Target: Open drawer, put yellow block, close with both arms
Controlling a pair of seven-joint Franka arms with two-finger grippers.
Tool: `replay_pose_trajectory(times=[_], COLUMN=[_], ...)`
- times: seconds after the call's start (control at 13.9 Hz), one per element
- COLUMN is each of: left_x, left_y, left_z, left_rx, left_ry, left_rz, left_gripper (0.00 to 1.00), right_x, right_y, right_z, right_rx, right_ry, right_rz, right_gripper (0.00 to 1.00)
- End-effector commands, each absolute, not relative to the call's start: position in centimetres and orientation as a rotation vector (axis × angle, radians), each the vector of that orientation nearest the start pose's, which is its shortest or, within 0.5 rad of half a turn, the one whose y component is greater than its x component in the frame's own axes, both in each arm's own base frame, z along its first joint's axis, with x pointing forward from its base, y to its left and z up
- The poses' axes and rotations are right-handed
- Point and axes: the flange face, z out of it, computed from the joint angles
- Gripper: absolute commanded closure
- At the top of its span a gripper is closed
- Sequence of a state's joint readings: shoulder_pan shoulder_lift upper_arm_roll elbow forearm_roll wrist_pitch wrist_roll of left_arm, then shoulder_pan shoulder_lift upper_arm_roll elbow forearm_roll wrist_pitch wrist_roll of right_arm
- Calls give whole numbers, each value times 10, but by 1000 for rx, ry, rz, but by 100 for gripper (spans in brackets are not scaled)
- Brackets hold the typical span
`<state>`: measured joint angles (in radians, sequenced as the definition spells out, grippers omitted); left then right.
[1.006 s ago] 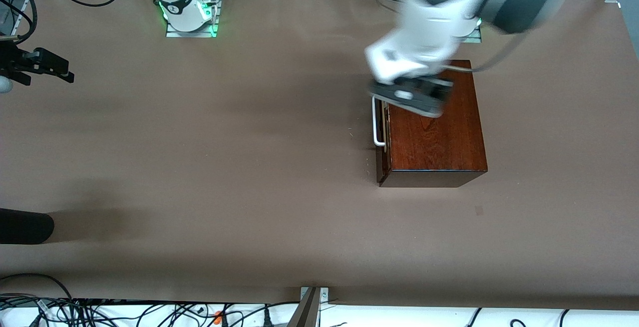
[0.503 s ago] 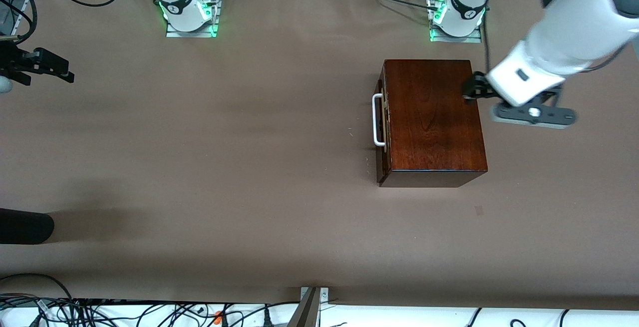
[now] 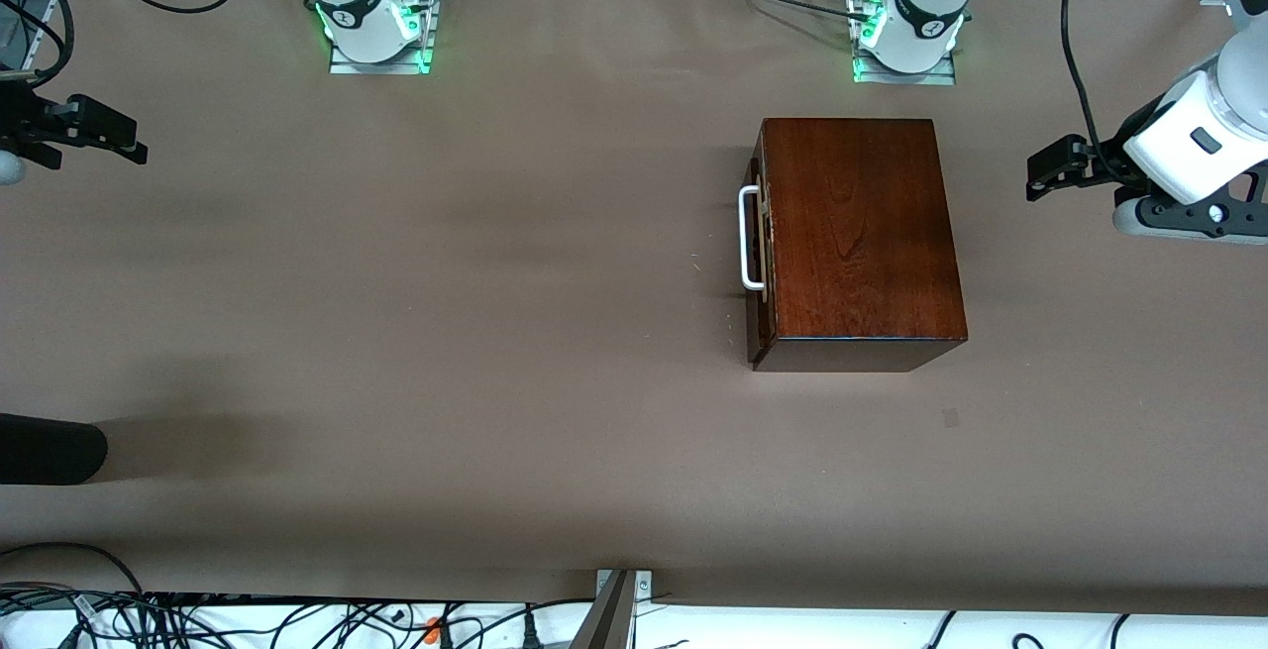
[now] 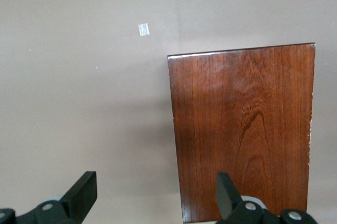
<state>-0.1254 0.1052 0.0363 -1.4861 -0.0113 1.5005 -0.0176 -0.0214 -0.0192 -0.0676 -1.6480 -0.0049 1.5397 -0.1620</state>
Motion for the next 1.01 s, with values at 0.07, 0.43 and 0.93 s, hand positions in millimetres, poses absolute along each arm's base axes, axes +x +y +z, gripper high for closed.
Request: replay_pose_trajectory(times=[0.07,0.43,0.93], left_x=[552,542,543], left_y=[-43,-40,-40], left_z=[598,610,609], left_rx=[-3165,-3165,-3165], left_ry=[72,-10,-7], left_rz=[75,95,95], left_gripper=[0,0,0], right_x=[538,537,537], right_y=[-50,-50,-51], right_z=[596,597,596], right_rx=[-3111,-3111,-3111], right_ry=[-110,-110,-107], right_rz=[149,147,152], right_gripper=[0,0,0])
